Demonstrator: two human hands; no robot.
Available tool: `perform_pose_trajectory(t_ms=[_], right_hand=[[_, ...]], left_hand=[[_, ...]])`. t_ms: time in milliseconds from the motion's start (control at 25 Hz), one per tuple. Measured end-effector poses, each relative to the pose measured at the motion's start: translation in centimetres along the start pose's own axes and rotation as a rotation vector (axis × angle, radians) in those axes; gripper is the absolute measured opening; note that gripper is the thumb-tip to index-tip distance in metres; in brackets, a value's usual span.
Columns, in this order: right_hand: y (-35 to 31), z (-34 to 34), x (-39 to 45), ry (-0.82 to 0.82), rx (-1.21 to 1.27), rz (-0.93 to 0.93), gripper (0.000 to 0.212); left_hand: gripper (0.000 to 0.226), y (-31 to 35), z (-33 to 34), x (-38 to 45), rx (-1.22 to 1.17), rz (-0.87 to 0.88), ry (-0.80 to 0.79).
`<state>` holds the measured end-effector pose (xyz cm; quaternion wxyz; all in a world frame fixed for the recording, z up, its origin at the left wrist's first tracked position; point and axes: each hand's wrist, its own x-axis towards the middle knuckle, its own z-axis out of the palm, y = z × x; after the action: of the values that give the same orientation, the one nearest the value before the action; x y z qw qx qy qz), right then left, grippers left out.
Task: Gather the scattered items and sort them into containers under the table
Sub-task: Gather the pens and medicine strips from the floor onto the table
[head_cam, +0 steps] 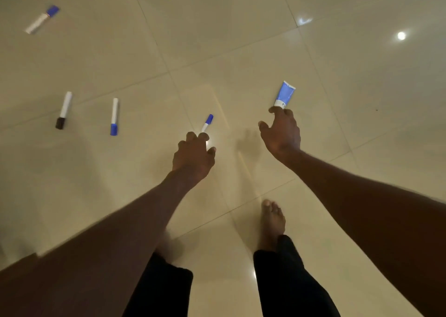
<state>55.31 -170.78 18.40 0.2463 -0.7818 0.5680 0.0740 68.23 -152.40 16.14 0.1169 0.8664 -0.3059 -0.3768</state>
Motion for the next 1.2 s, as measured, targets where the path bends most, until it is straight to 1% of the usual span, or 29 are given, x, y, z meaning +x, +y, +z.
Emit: perform_pose_trajectory(t_ms=[160,280,320,360,440,520,600,680,720,760,840,880,920,960,1000,1120,1200], right_hand=[[5.9,6.2,8.8,-0.054,-0.094,-0.073,0.051],[8.1,8.6,14.0,-0.084,-0.127,-0.042,0.057],[8.4,8.6,14.9,-0.075,-0.15,-0.023,0.058],[9.5,10.3,17.1,-0.081,-0.157,0.009,0.057],[10.6,12.2,20.4,-0.064,-0.137,0.086,0.045],[11.4,13.4,20.5,0.003,-0.131,0.121,0.025],[11.3,15.1,19.2,0.006,-0.184,0.036,0.02],[10.5,16.5,15.7,-0.101,-0.3,-0.147,0.022],[10.4,16.9,14.1,-0.159,-0.332,-0.231,0.028],[9.1,17.5,11.9,-0.225,-0.306,-0.293,0.041],[7.1,18.1,8.9,-0.33,-0.225,-0.315,0.074],[5.5,18.1,6.7,-0.386,-0.186,-0.311,0.087],[2.7,17.4,3.3,-0.452,-0.127,-0.309,0.096],[0.1,16.2,0.3,-0.498,-0.066,-0.308,0.104],[-2.0,15.1,-2.0,-0.51,-0.03,-0.324,0.11],[-8.3,11.4,-7.2,-0.559,0.034,-0.372,0.122],[-12.5,8.1,-10.6,-0.594,0.08,-0.398,0.126]], left_hand=[[0.044,-1.2,7.9,7.6,0.065,-0.024,0.03],[0.05,-2.4,10.8,11.3,0.161,-0.021,0.088],[0.051,-2.7,10.8,11.5,0.176,-0.007,0.111],[0.051,-3.5,12.5,13.2,0.164,-0.001,0.117],[0.05,-4.7,14.0,15.5,0.154,0.043,0.157],[0.051,-5.2,14.5,16.1,0.183,0.073,0.158],[0.05,-6.1,15.2,16.5,0.132,0.011,0.137],[0.047,-6.6,14.8,15.4,0.025,-0.053,0.084],[0.045,-6.4,15.1,15.1,-0.054,-0.08,0.072],[0.045,-7.1,14.3,13.8,-0.112,-0.114,0.074],[0.048,-7.2,13.4,12.4,-0.206,-0.139,0.098],[0.051,-7.6,12.2,10.6,-0.253,-0.187,0.09],[0.055,-8.6,9.4,7.5,-0.274,-0.233,0.079],[0.06,-9.2,6.7,4.5,-0.304,-0.256,0.067],[0.067,-9.5,4.7,2.1,-0.335,-0.265,0.063],[0.09,-10.0,-1.7,-4.2,-0.425,-0.28,0.06],[0.092,-10.7,-6.4,-8.6,-0.465,-0.297,0.098]])
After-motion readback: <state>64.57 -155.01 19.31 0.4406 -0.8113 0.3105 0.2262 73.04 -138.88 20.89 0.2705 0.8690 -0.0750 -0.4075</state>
